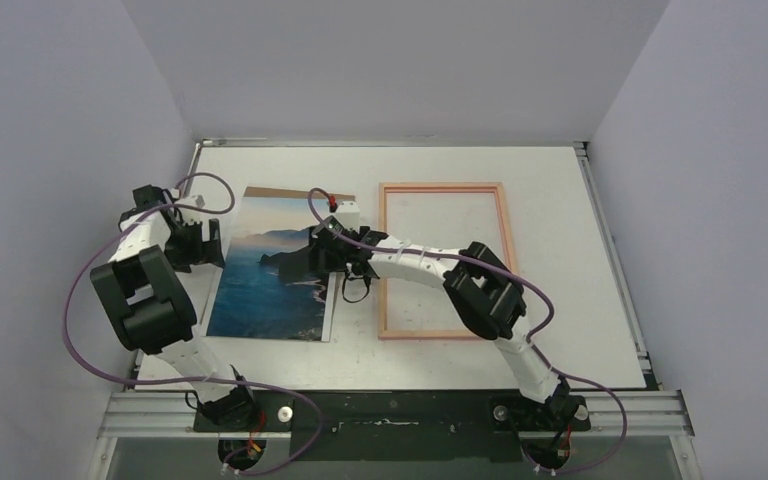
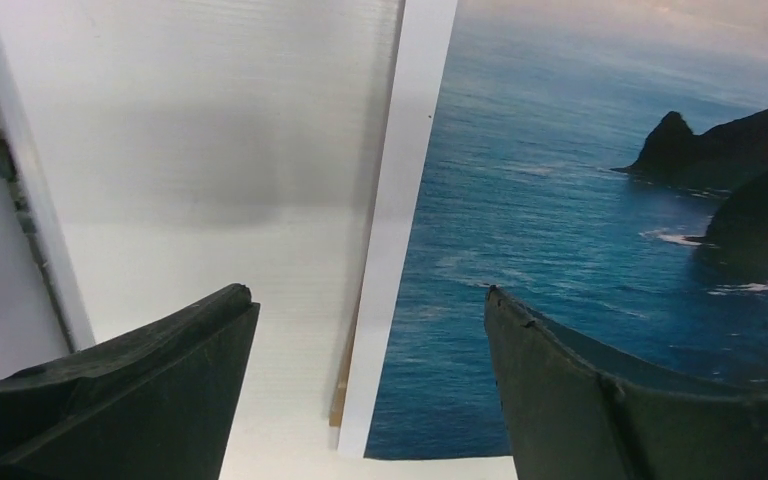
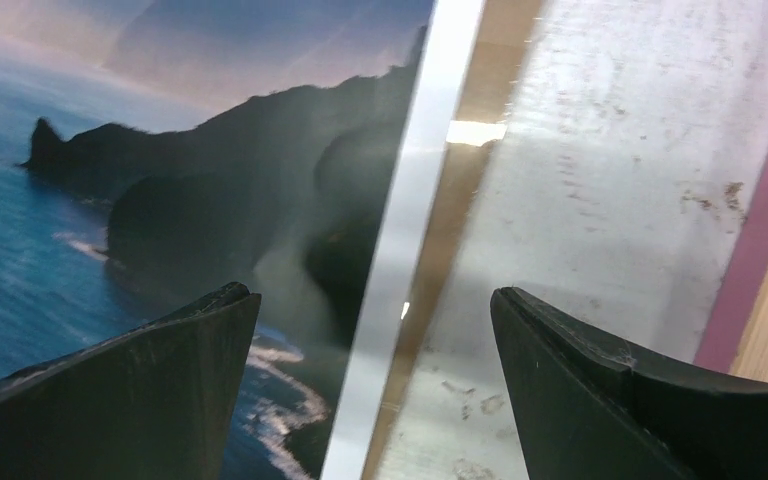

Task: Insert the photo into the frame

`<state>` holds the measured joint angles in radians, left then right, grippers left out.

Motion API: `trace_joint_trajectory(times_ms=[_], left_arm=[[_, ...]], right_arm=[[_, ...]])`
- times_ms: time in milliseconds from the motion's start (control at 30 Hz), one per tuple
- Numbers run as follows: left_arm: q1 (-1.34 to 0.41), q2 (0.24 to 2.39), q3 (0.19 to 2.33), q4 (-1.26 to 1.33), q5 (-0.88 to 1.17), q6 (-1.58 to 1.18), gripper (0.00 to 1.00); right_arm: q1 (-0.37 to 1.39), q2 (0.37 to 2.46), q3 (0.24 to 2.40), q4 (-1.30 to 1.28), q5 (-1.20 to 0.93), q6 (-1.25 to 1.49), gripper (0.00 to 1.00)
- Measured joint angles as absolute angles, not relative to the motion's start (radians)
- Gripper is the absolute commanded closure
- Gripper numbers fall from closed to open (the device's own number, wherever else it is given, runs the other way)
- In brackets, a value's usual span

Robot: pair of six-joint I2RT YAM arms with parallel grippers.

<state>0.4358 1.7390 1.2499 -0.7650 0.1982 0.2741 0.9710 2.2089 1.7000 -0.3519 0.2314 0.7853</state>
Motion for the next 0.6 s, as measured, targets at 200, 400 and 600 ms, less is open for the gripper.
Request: trace_joint_trajectory(times_ms=[200,400,600], left_arm=[[0.436,1.836,1.254,-0.77,0.247,0.261,0.42],[0.436,1.851,1.254,-0.76,0.259,0.239,0.48],[0.436,1.851,1.254,-0.756,0.268,0.231,0.48]], right_arm=[[0.908,2.196,1.621,-0.279,0.193,0.81,0.1],[0.861,2.188,1.597,-0.238,0.152,0.821,0.1],[0.828,2.153,1.534,-0.2,0.124,0.797,0.1]])
